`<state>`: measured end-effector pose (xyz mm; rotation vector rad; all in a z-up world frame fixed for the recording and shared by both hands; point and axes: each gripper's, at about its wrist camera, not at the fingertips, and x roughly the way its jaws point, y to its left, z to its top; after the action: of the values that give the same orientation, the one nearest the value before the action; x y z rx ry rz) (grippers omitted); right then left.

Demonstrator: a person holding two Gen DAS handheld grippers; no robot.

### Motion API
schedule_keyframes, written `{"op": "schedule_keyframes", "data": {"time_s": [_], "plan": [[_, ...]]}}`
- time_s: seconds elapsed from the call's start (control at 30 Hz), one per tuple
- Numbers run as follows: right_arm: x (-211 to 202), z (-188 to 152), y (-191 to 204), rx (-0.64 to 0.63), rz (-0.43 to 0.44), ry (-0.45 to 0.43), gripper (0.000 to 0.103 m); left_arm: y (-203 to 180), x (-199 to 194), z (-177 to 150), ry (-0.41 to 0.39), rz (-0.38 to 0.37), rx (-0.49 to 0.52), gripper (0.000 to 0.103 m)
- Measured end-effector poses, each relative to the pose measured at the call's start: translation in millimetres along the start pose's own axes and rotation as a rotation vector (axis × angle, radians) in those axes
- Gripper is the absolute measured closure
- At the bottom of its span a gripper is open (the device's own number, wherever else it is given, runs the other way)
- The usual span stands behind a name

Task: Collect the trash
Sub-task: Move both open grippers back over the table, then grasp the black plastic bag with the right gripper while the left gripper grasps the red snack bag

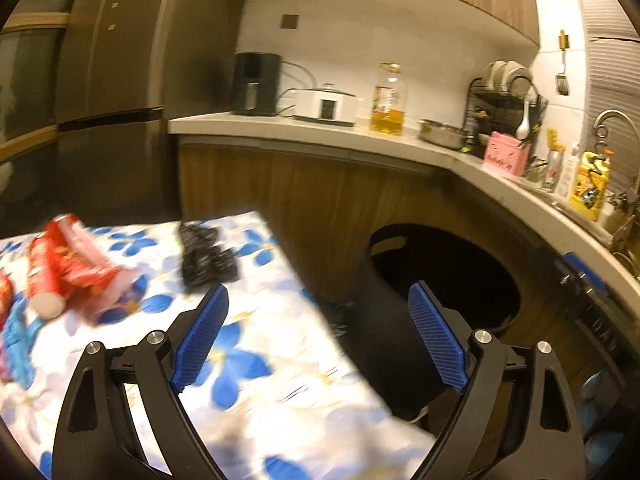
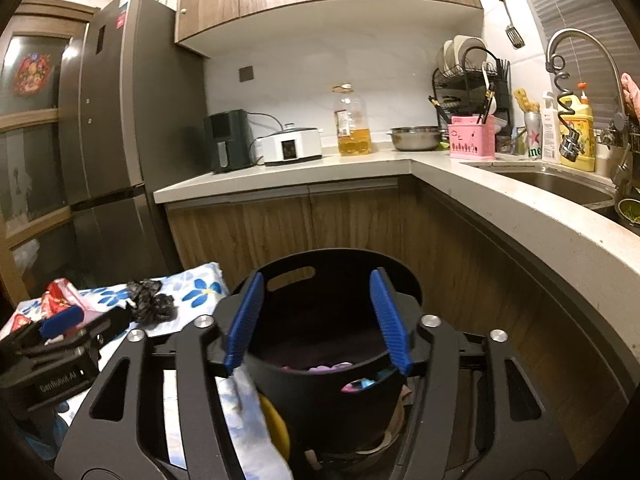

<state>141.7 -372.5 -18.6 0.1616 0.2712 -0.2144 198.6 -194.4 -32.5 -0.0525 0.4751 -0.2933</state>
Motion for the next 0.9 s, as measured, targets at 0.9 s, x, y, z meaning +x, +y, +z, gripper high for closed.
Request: {"op": "schedule_keyframes", "data": {"time_s": [0.9], "plan": [[62, -51, 190, -0.121, 0.228, 0.106, 0.038, 175, -80, -33, -0.070, 0.401, -0.212, 0.009]]}}
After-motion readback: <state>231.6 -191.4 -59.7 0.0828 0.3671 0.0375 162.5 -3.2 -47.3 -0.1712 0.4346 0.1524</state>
